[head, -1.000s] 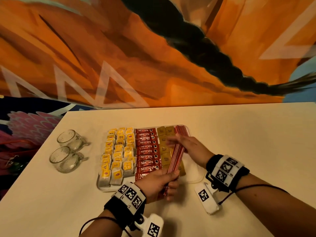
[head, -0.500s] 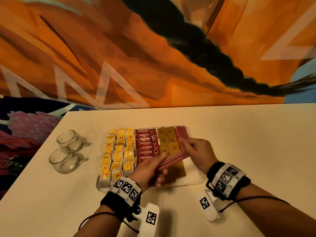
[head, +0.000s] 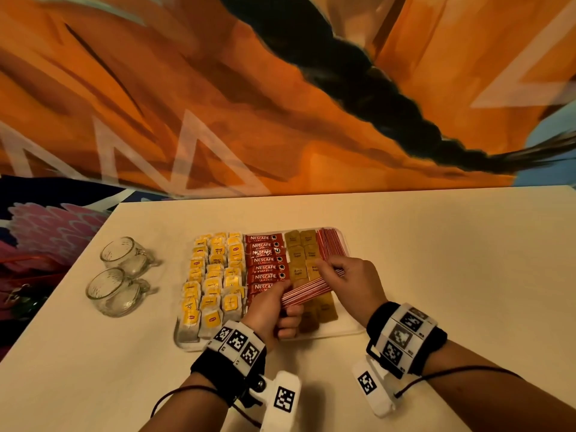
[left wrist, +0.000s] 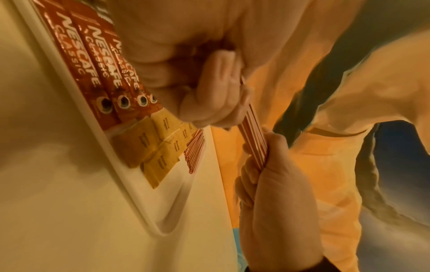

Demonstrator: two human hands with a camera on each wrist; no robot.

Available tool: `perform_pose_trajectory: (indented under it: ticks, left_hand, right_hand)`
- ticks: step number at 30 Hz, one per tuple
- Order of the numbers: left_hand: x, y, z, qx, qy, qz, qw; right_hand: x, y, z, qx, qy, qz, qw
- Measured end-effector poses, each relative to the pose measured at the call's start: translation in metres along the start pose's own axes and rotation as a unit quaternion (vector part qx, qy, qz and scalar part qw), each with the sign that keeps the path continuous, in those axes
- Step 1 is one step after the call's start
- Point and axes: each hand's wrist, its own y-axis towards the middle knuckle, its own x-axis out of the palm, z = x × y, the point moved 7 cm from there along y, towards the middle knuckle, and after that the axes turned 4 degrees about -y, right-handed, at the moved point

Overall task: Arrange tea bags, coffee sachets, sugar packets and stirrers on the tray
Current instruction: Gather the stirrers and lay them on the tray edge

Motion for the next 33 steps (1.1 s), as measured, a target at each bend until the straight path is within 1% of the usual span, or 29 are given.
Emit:
perform_pose_trajectory:
  ticks: [3,5,6,7,9,10,11,13,14,15,16,18,19,20,22,26,27,30,31,33]
  left_hand:
    - [0.004,-0.001,-0.004,-0.017,0.049,-0.024,0.998]
    - [0.007,-0.003,-0.003,-0.007,0.101,-0.043,0.994]
    - [0.008,-0.004,0.001,0.009,0.151,-0.047,0.987]
    - [0.008,-0.005,0.006,0.032,0.224,-0.049,0.973]
    - [0.013,-0.01,0.015,0.076,0.377,-0.062,0.921]
    - [0.018,-0.012,0.016,0.09,0.429,-0.079,0.895]
    - [0.023,-0.013,0.014,0.099,0.464,-0.101,0.874]
    - [0.031,-0.012,0.006,0.116,0.509,-0.132,0.843]
    - [0.032,-0.009,0.002,0.126,0.523,-0.135,0.832]
    - [0.032,-0.006,-0.001,0.132,0.525,-0.134,0.83]
    - [0.029,-0.004,-0.004,0.128,0.509,-0.129,0.841]
    - [0.022,-0.002,-0.01,0.105,0.449,-0.121,0.879]
    - [0.02,-0.002,-0.012,0.095,0.422,-0.12,0.894]
    - [0.019,-0.003,-0.014,0.087,0.399,-0.119,0.905]
    - [0.02,-0.005,-0.015,0.077,0.375,-0.129,0.915]
    - [0.027,-0.009,-0.016,0.072,0.38,-0.144,0.911]
    - [0.028,-0.011,-0.017,0.071,0.38,-0.146,0.911]
    - [0.03,-0.014,-0.018,0.065,0.362,-0.141,0.919]
    - [0.029,-0.015,-0.018,0.059,0.35,-0.137,0.925]
    - [0.028,-0.013,-0.018,0.045,0.317,-0.13,0.939]
  right_hand:
    - [-0.002,0.001,0.003,-0.001,-0.017,-0.017,1.0]
    - [-0.004,0.004,0.003,-0.001,-0.035,-0.034,0.999]
    - [-0.005,0.006,0.004,0.0,-0.042,-0.04,0.998]
    - [-0.006,0.008,0.005,-0.001,-0.048,-0.045,0.998]
    - [-0.008,0.01,0.007,-0.003,-0.062,-0.052,0.997]
    - [-0.007,0.011,0.008,-0.002,-0.071,-0.059,0.996]
    - [-0.005,0.011,0.008,-0.001,-0.086,-0.072,0.994]
    - [0.003,0.01,0.006,-0.007,-0.1,-0.108,0.989]
    - [0.006,0.008,0.004,-0.011,-0.1,-0.122,0.987]
    - [0.008,0.007,0.003,-0.013,-0.094,-0.136,0.986]
    - [0.009,0.007,0.003,0.003,-0.067,-0.147,0.987]
    - [0.004,0.009,0.008,0.073,0.047,-0.156,0.984]
    - [0.001,0.01,0.01,0.108,0.103,-0.156,0.976]
    - [-0.001,0.013,0.012,0.135,0.148,-0.156,0.967]
    - [-0.002,0.014,0.011,0.155,0.196,-0.166,0.954]
    - [0.02,0.002,0.002,0.134,0.204,-0.257,0.935]
    - [0.023,-0.001,0.002,0.127,0.202,-0.27,0.933]
    - [0.023,0.0,0.004,0.14,0.22,-0.257,0.931]
    - [0.023,0.0,0.002,0.139,0.222,-0.261,0.929]
    - [0.025,-0.001,-0.001,0.123,0.193,-0.277,0.933]
